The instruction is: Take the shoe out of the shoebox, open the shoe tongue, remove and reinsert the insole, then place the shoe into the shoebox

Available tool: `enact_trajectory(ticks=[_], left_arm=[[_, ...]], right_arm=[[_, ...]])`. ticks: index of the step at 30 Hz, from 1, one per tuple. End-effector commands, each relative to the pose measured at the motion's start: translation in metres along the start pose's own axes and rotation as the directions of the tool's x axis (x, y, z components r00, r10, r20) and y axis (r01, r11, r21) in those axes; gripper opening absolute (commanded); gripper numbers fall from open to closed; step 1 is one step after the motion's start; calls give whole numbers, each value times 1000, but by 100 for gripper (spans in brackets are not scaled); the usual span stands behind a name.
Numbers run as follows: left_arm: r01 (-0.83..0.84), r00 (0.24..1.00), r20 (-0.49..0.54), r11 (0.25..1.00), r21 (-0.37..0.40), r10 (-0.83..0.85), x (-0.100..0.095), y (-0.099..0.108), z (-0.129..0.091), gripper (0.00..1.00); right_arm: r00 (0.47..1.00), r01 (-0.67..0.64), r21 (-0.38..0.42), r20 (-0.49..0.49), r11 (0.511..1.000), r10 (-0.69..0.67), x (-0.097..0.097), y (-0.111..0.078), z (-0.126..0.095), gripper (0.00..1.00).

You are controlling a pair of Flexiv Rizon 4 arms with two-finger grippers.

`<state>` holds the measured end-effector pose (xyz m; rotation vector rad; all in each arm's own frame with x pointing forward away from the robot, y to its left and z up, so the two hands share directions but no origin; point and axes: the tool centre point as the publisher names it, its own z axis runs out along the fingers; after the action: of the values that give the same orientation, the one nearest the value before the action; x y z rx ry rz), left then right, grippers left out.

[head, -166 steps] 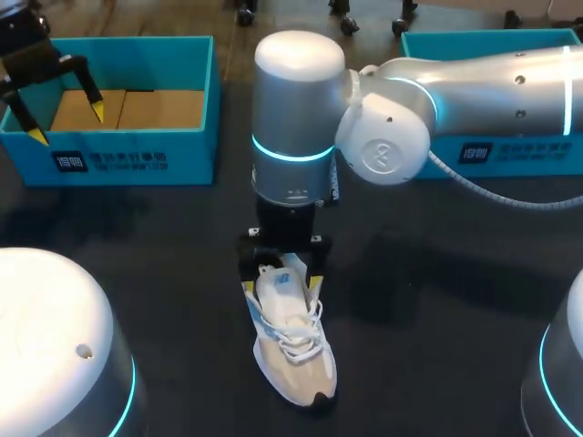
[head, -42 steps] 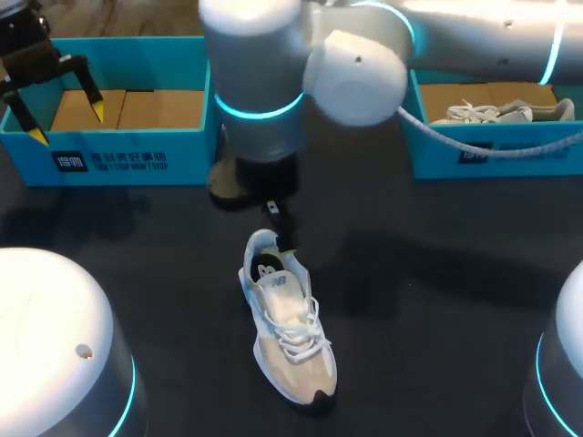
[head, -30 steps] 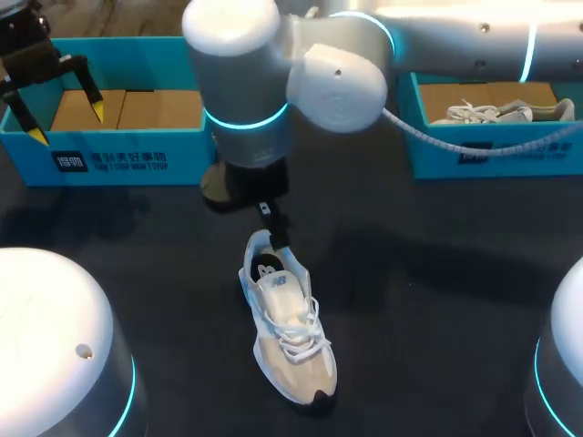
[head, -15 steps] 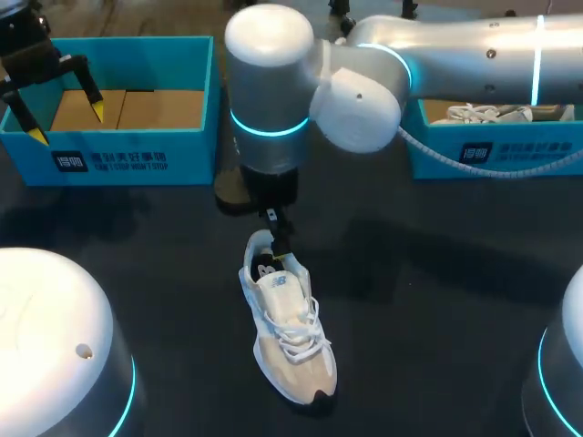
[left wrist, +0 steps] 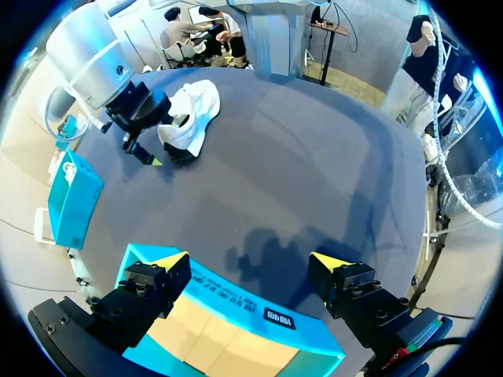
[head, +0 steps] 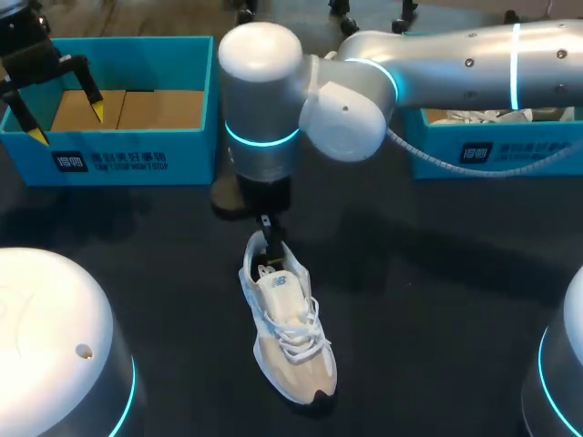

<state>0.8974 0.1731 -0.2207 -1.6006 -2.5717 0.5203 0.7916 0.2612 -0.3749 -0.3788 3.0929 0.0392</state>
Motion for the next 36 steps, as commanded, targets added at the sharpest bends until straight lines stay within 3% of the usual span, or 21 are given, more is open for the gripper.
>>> enact_trajectory(ticks=[1,5,9,10,11,12,13,29,36], left_arm=[[0,1000,-1,1000,-3,0,0,-1,0,100],[0,1000,-1,1000,-3,0,0,-1,0,100],[0,1000,-1,1000,-3,0,0,-1,0,100],[0,1000,-1,1000,-3,0,0,-1,0,100],[0,1000,-1,1000,-3,0,0,-1,0,100],[0,1000,-1,1000,-3,0,0,-1,0,100],[0,1000,-1,1000,-3,0,0,-1,0,100],[0,1000,-1,1000,-3,0,0,-1,0,100],[0,1000,-1,1000,-3,0,0,-1,0,100]], right_arm=[[1000,-3,11,-9,1000,3,-6,8,11,100],[1000,-11,12,-8,1000,11,-5,9,14,100],[1000,-17,11,-11,1000,17,-5,10,18,90],[1000,-19,10,-13,1000,19,-4,9,19,73],[1000,-21,9,-14,1000,21,-4,9,20,49],[1000,-21,9,-14,1000,21,-4,9,20,49],[1000,-27,7,-11,1000,27,-2,9,22,0],[998,-61,31,20,998,60,16,5,10,0],[997,-66,44,29,997,65,12,-23,-27,0]])
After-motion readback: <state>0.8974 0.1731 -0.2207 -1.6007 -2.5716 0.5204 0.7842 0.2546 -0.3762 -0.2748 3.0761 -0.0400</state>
